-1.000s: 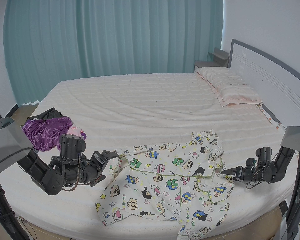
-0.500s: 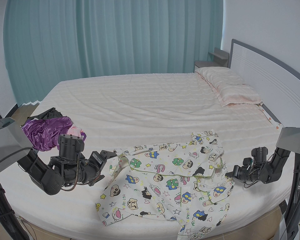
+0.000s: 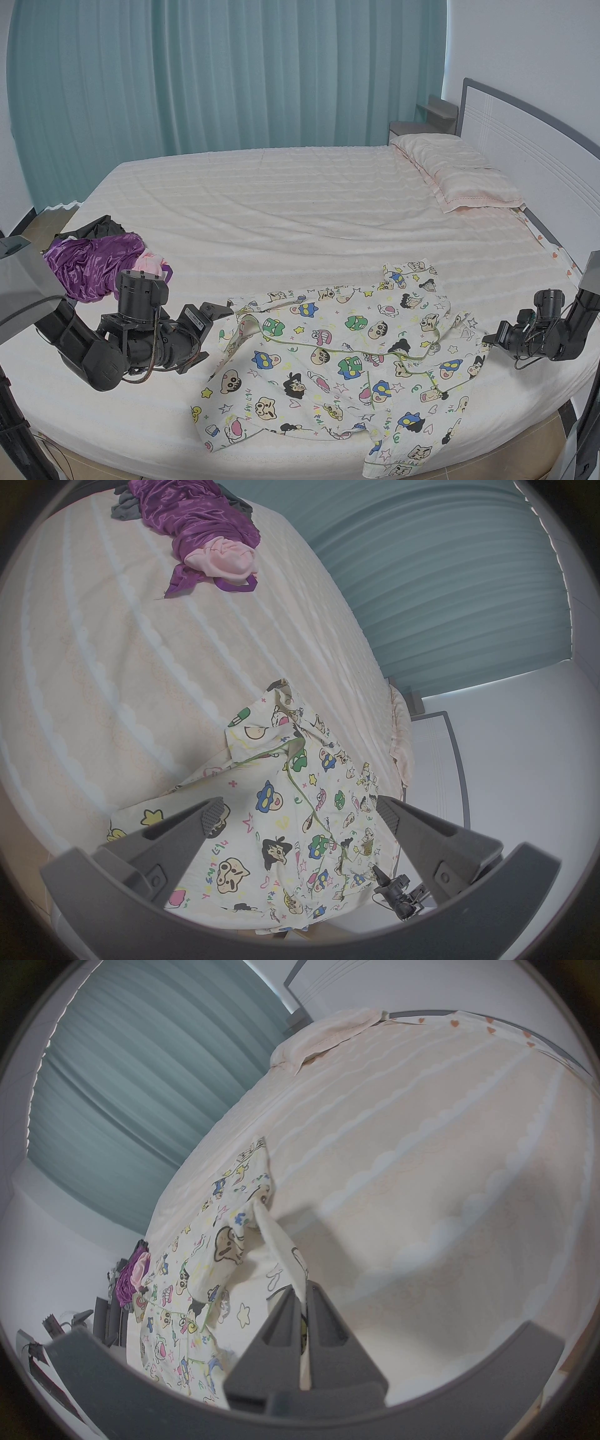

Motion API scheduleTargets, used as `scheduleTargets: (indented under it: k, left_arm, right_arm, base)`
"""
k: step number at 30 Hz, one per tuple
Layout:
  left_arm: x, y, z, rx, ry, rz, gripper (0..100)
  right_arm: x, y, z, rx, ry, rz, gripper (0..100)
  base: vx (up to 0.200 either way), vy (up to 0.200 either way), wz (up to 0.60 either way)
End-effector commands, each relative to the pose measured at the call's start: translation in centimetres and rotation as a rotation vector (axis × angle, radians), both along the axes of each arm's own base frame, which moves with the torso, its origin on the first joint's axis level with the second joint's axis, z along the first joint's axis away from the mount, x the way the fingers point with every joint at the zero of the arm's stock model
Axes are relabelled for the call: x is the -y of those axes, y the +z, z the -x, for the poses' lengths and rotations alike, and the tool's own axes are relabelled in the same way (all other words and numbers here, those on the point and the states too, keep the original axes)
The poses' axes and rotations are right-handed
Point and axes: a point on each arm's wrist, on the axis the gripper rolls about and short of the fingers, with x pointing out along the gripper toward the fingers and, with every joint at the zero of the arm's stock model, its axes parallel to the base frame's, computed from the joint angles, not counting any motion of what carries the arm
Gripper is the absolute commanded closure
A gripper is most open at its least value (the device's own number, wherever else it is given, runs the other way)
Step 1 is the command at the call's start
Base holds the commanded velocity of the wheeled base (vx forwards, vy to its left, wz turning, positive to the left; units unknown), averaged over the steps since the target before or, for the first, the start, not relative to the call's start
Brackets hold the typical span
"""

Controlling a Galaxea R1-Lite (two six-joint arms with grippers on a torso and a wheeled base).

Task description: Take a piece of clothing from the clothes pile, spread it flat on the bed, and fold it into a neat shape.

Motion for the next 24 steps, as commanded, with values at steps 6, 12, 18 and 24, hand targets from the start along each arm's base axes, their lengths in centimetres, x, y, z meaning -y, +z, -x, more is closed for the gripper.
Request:
scheduleTargets:
  k: [6,12,18,24]
  left_arm:
    - [0.0,-0.2,0.1,-0.009,-0.001,-0.003,0]
    - [0.0,-0.7,0.0,-0.021,-0.002,-0.01,0]
    - [0.0,-1.3,-0.2,-0.038,0.0,-0.018,0]
    - [0.1,-2.7,-0.7,-0.048,0.02,-0.047,0]
  right_arm:
    - [1.4,-0.1,0.4,-0.007,-0.062,0.019,100]
    - [2.2,-0.5,0.1,-0.011,-0.095,0.038,100]
    - [2.7,-0.4,-0.1,-0.001,-0.118,0.046,0]
    - [2.9,0.1,0.1,0.012,-0.13,0.046,0]
  base:
    - [0.0,0.0,0.0]
    - [0.0,0.0,0.0]
    - [0.0,0.0,0.0]
    - [0.0,0.0,0.0]
